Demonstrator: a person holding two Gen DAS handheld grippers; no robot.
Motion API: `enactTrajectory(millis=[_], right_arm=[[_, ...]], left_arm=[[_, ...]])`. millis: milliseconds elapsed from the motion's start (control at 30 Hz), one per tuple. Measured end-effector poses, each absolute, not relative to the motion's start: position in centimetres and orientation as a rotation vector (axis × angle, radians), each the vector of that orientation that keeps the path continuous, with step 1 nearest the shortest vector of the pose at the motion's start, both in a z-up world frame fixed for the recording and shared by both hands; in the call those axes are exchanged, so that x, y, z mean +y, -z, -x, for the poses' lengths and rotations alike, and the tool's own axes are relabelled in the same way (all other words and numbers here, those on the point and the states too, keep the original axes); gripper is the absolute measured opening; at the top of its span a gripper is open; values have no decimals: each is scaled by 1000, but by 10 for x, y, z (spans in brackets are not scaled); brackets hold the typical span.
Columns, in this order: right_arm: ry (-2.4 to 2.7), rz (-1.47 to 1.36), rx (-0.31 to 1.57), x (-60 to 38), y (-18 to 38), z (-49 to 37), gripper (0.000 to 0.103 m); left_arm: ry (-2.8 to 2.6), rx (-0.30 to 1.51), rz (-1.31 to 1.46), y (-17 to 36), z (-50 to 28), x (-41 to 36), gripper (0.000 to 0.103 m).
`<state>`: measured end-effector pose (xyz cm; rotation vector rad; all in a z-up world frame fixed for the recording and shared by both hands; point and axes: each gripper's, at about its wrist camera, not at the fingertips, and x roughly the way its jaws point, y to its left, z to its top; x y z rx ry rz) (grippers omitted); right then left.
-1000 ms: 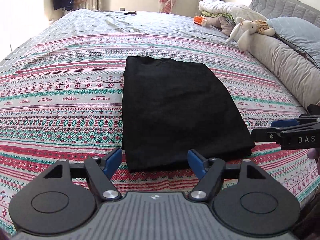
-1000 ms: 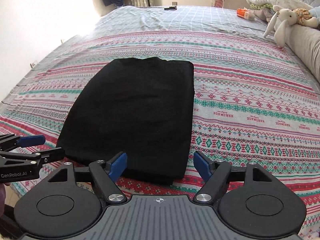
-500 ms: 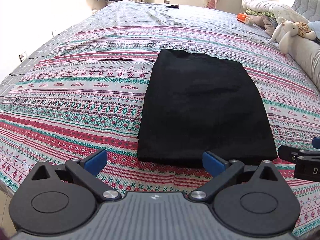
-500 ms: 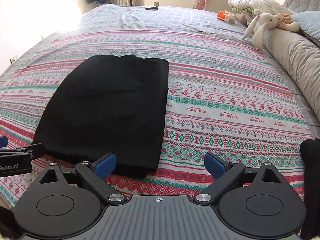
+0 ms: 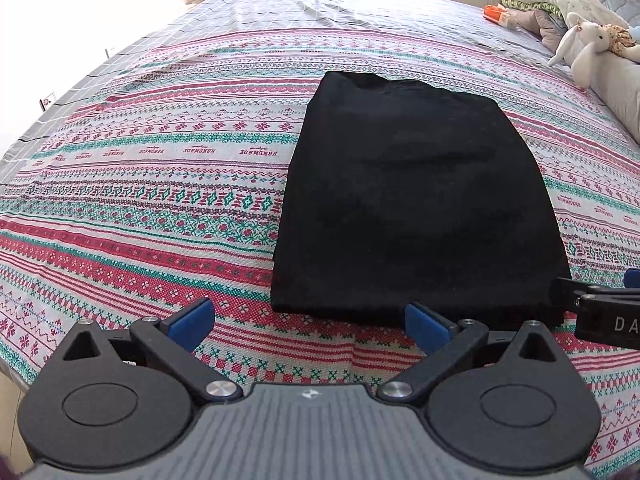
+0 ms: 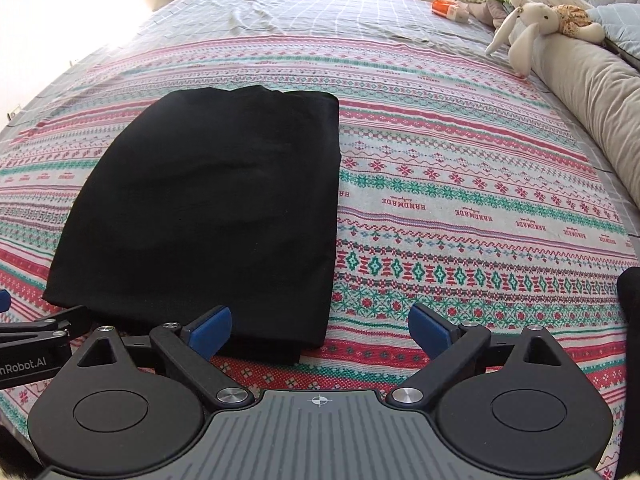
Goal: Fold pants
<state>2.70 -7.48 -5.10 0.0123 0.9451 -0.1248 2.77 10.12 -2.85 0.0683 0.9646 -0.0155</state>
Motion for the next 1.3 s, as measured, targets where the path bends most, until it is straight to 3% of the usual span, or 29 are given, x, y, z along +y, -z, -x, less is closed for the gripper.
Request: enactTrajectory(millis=[1300], right_arm=[[148,-35,963,-79,57,-23,97]], left_arm=[[42,972,-82,25,-23,102,103]])
